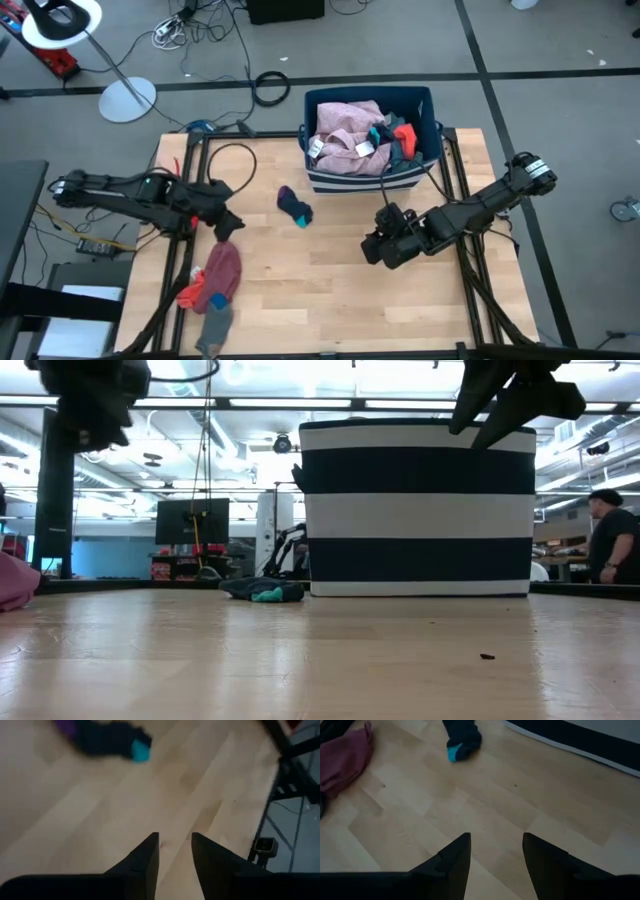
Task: Sort clothes
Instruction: Put the pink underwear into the blue bin
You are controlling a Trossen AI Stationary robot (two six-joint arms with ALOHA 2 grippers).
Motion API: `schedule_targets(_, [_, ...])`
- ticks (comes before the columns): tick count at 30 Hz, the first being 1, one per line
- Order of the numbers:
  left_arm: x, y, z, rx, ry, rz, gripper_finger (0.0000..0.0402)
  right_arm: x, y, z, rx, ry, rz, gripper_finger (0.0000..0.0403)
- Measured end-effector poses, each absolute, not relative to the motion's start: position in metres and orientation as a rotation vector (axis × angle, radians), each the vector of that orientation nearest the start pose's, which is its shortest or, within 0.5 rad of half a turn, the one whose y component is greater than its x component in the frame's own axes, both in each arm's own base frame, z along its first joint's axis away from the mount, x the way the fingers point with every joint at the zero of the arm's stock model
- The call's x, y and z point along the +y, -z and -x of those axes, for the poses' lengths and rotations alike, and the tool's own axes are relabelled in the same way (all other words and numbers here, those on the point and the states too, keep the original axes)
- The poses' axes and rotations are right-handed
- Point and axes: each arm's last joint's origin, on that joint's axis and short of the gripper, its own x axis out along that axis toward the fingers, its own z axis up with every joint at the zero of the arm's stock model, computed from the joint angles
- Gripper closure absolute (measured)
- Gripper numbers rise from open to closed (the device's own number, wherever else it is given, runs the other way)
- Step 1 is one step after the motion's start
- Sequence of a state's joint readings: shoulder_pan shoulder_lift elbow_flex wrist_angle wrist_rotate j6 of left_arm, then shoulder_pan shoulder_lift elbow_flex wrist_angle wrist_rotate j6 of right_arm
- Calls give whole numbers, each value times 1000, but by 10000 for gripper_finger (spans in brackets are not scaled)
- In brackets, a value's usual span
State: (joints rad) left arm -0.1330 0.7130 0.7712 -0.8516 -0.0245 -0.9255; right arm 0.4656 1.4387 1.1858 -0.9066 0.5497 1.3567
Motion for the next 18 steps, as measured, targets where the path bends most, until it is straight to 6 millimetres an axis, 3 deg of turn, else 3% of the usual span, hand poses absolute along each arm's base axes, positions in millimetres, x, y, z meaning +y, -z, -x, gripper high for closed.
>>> schedule_targets(10, [-29,-251,-123,1165,-529,840,294,109,-277,-252,742,703,-672,222])
schedule_targets(18, [-39,-233,-137,1288,-573,803,294,109,-277,-252,743,704,-671,222])
